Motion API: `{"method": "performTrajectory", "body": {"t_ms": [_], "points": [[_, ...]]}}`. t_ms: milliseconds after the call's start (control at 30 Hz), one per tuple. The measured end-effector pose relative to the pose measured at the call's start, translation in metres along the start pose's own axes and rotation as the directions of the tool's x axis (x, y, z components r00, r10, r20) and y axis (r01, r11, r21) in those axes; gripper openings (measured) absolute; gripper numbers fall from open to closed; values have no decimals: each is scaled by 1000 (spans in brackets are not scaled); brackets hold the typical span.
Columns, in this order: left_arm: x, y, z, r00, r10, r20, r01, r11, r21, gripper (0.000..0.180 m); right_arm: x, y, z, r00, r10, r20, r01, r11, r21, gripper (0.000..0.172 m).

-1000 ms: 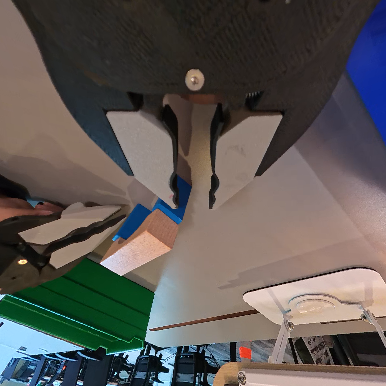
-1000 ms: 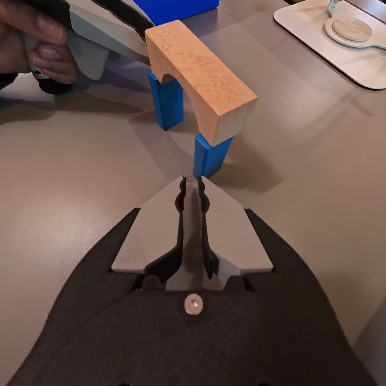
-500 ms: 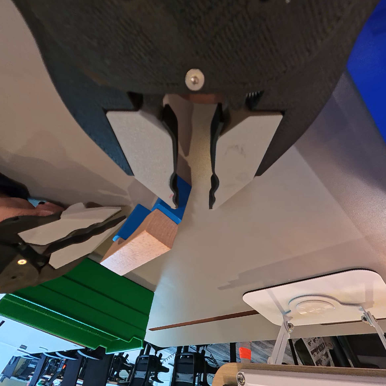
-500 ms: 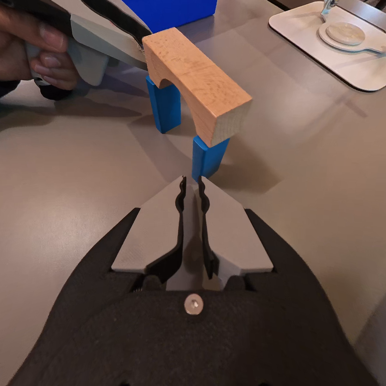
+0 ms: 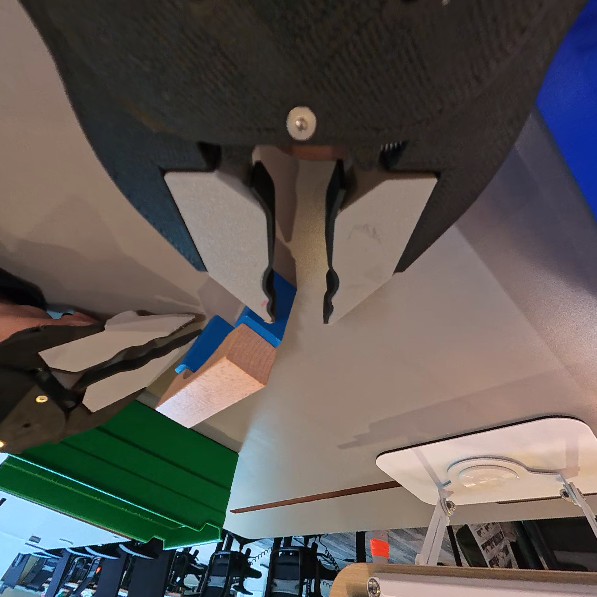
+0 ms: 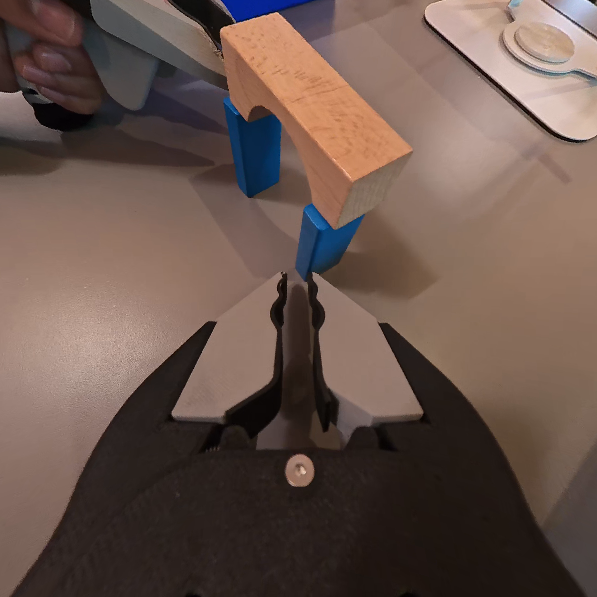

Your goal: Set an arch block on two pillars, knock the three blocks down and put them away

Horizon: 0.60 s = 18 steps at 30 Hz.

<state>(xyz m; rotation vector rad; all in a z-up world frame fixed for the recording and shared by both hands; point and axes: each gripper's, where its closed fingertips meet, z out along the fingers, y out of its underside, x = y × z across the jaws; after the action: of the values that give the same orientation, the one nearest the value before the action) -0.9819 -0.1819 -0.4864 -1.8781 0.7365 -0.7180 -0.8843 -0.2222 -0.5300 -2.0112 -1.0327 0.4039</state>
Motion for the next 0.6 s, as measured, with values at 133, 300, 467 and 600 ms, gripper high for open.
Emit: {"method": "performTrajectory", "body": {"t_ms": [133, 300, 467, 600], "points": [[0, 0, 0, 1000, -2, -1, 2, 1000, 0, 26, 2, -3, -3, 1000, 29, 8, -29, 999, 27, 10], [0, 0, 0, 1000, 2, -2, -2, 1000, 0, 27, -7, -5, -5, 999, -10, 42, 8, 999, 48, 8], [1, 0, 0, 1000, 3, -2, -3, 1000, -1, 26, -28, -10, -3, 989, -120, 82, 115, 991, 62, 7], [1, 0, 0, 1000, 4, -2, -4, 1000, -3, 26, -29, -11, 6, 987, -154, 45, 152, 988, 34, 6]]}}
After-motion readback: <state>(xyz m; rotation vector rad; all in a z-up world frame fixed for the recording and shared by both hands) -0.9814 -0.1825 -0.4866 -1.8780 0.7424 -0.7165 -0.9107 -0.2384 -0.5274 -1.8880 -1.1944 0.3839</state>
